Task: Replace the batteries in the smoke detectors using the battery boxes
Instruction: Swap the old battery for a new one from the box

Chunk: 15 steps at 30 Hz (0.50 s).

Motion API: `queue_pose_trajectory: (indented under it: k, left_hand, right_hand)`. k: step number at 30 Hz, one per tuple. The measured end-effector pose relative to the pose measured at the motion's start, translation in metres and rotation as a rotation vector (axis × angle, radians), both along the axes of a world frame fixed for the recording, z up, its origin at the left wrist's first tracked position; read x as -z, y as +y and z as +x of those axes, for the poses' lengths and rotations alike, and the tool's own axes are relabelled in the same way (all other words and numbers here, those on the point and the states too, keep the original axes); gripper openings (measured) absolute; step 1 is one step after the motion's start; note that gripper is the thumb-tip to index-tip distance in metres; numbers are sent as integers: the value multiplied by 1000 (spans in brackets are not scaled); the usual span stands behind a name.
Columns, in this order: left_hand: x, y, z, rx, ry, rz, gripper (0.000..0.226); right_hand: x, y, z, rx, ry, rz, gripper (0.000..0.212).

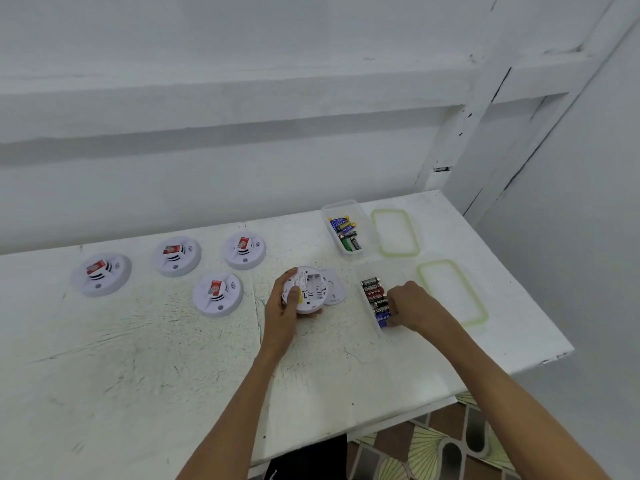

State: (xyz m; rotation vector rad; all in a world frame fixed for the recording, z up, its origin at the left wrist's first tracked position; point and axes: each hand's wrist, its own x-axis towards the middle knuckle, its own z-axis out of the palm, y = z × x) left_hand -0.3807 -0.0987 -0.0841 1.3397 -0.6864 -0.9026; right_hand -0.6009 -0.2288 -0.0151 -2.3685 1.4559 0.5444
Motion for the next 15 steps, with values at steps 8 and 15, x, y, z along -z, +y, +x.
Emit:
queue_pose_trajectory:
  k: [8,15]
  left_hand:
    - [4,-4,4,-26,14,8,35]
    - [6,-7,5,-61,-22,25,45]
  right_hand:
    - [-29,-45,35,109,-516,-226,11]
    - [-11,-105,97,49,-538,-224,24]
